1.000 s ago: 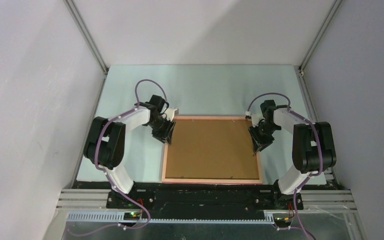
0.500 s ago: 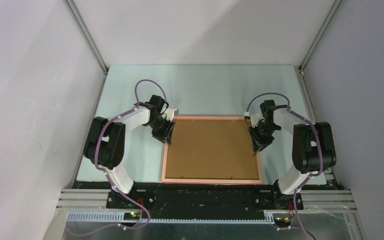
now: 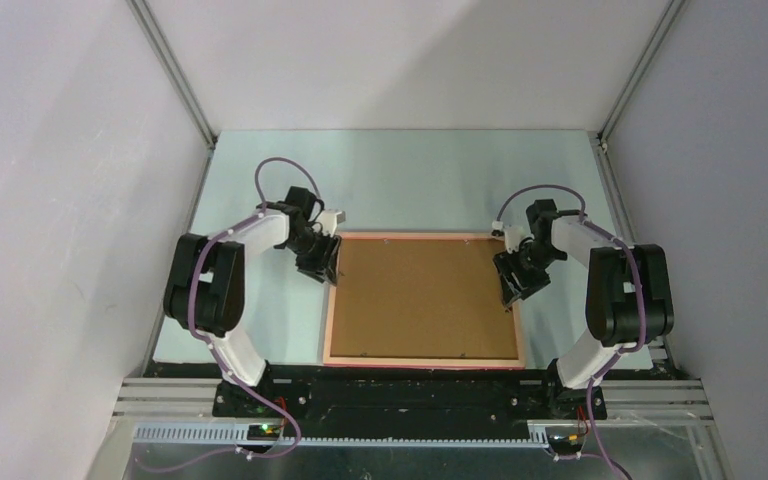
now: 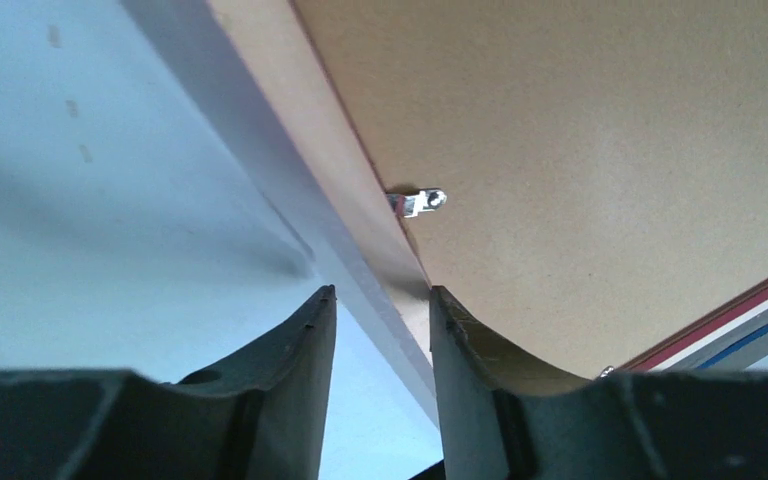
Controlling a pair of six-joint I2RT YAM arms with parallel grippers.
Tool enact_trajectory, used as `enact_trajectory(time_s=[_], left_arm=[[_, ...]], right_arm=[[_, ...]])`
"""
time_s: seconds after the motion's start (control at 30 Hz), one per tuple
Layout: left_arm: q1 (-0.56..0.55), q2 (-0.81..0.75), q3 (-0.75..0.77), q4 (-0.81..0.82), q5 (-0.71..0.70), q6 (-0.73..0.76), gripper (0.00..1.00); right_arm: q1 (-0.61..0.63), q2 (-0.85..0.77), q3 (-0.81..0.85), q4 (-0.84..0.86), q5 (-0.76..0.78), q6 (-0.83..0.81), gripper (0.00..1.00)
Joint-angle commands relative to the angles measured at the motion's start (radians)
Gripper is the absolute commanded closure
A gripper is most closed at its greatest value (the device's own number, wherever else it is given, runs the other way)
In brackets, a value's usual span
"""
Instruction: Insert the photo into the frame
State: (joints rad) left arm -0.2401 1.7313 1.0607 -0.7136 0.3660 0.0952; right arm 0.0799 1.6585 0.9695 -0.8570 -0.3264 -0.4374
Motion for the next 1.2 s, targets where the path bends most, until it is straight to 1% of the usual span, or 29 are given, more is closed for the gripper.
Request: enact_trajectory(time_s=[0.0, 0.2, 0.37, 0.5, 0.7, 0.77, 0.9, 1.03, 1.1, 1.17], left_arm=[[0.049, -0.01, 0.04, 0.012, 0.045, 0.001, 0.54], [0.065, -0.011, 0.04, 0.012, 0.069, 0.0, 0.5], [0.065, -0.007, 0.031, 0.012, 0.109, 0.006, 0.51], [0.064, 0.001, 0.017, 0.012, 0.139, 0.014, 0.53], [0.065, 0.022, 0.008, 0.012, 0.171, 0.017, 0.55], [0.065, 0.037, 0.01, 0.011, 0.18, 0.015, 0.56], [0.062, 0.062, 0.018, 0.012, 0.197, 0.008, 0.58], [0.058, 0.084, 0.031, 0.012, 0.188, 0.005, 0.62], [0.056, 0.095, 0.038, 0.012, 0.188, 0.002, 0.68], [0.053, 0.104, 0.053, 0.012, 0.19, 0.0, 0.78]], right_arm=[[-0.02, -0.028, 0.04, -0.011, -0.058, 0.019, 0.39], [-0.03, -0.021, 0.059, -0.003, -0.061, 0.042, 0.39], [-0.032, 0.003, 0.076, 0.013, -0.049, 0.068, 0.41], [-0.034, 0.038, 0.086, 0.033, -0.038, 0.089, 0.45], [-0.034, 0.081, 0.104, 0.039, -0.036, 0.108, 0.56], [-0.034, 0.089, 0.112, 0.039, -0.038, 0.112, 0.63], [-0.041, 0.104, 0.133, 0.037, -0.044, 0.124, 0.74], [-0.05, 0.124, 0.158, 0.036, -0.064, 0.146, 0.8], [-0.051, 0.134, 0.166, 0.039, -0.074, 0.156, 0.82], [-0.05, 0.144, 0.174, 0.042, -0.081, 0.168, 0.84]])
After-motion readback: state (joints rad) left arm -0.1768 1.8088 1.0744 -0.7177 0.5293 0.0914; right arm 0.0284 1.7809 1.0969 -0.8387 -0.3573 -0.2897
